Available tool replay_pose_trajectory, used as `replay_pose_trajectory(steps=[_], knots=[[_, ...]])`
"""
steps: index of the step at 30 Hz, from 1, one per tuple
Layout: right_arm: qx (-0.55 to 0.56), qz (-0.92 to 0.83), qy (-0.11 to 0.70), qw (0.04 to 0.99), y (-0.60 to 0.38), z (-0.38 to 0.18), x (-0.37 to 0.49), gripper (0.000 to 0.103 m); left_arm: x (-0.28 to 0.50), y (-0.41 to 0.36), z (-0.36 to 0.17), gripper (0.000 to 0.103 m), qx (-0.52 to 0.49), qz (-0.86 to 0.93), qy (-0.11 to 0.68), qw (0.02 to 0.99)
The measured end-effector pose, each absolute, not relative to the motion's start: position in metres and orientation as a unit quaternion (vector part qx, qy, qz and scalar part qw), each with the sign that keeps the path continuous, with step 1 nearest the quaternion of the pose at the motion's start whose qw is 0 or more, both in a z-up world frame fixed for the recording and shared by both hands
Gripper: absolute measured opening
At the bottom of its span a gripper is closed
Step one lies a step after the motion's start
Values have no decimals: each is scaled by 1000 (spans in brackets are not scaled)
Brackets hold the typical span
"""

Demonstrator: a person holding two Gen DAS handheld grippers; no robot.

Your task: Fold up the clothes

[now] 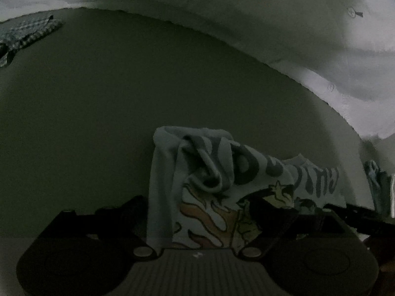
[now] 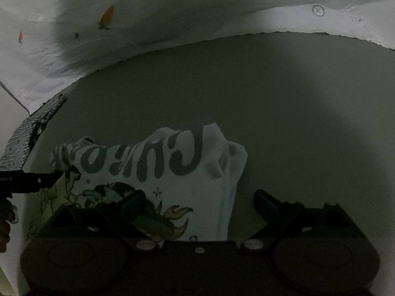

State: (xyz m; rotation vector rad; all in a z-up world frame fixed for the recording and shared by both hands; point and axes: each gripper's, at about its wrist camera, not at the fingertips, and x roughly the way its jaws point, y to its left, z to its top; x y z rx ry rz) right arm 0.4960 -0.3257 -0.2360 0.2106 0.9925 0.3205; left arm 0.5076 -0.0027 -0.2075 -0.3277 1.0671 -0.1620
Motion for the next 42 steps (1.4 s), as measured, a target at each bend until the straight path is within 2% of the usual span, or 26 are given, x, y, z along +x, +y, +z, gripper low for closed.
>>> replay_pose_trajectory(steps=[3, 5, 7, 9, 10, 11, 12, 13, 17, 20, 26, 34, 42], knots=[[113, 170, 468, 860, -323, -237, 498, 88, 504, -4, -207, 87, -153, -77, 497, 851], [125, 180, 467, 857, -320, -237, 499, 88, 501, -5, -207, 76, -155, -81, 490, 854], [145, 187, 469, 851, -321, -236, 499, 84, 500, -2, -208, 54, -167, -98, 487, 852], [201, 189, 477, 834, -328, -239, 502, 63, 499, 2, -213, 44, -201, -110, 487, 843], [241, 189, 483, 820, -333, -242, 502, 59, 498, 4, -214, 35, -214, -113, 486, 840], [288, 190, 488, 802, -339, -249, 501, 50, 496, 6, -215, 29, -227, -117, 485, 837], [334, 191, 492, 781, -344, -255, 500, 34, 494, 8, -215, 21, -239, -119, 483, 834], [379, 191, 495, 758, -350, -262, 499, 29, 493, 9, -216, 16, -250, -122, 481, 832], [589, 202, 460, 633, -365, -294, 480, 24, 485, 4, -200, 15, -285, -186, 447, 827], [654, 198, 421, 596, -362, -296, 456, 23, 475, 1, -183, 14, -321, -238, 414, 818], [708, 202, 338, 585, -357, -262, 418, 23, 460, -27, -127, 14, -279, -314, 352, 837], [711, 232, 208, 631, -379, -178, 367, 23, 436, -62, -47, 14, -244, -427, 260, 831], [708, 205, 104, 668, -405, -114, 303, 23, 418, -105, 4, 14, -235, -527, 221, 786]])
